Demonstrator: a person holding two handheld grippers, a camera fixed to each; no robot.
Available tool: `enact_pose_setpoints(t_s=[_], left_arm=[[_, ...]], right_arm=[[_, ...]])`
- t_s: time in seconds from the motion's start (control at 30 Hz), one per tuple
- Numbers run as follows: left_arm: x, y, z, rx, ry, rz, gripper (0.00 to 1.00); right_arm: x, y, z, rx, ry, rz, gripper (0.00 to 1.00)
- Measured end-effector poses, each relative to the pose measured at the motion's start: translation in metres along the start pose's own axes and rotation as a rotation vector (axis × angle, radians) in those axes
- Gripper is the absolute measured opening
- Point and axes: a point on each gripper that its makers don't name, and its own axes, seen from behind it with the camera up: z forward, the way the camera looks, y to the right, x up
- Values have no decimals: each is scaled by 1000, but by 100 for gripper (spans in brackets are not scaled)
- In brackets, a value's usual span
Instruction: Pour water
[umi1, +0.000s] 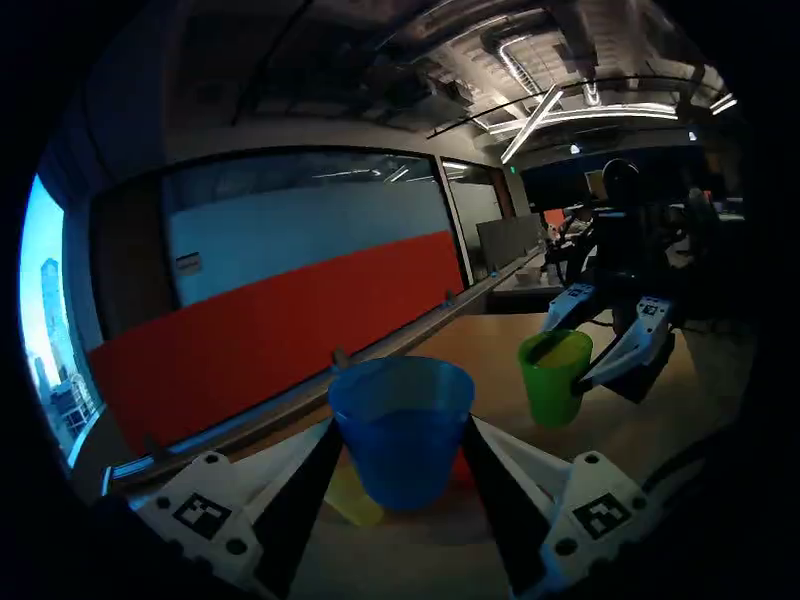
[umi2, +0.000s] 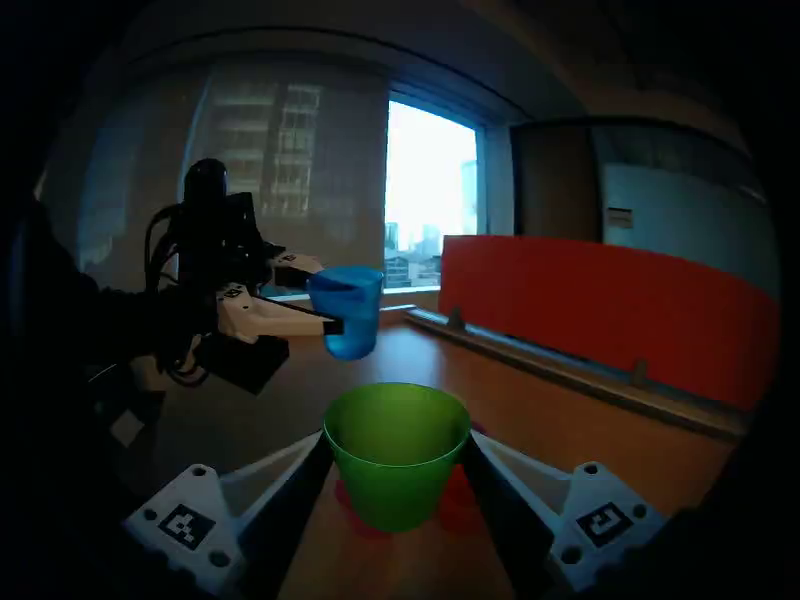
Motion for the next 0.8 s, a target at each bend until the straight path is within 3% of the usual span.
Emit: enact_pose_setpoints(t_s=[0.8], left_arm=[[7, 9, 2, 16, -1, 178, 81]], right_arm=[[-7, -23, 15, 59, -7, 4, 90]])
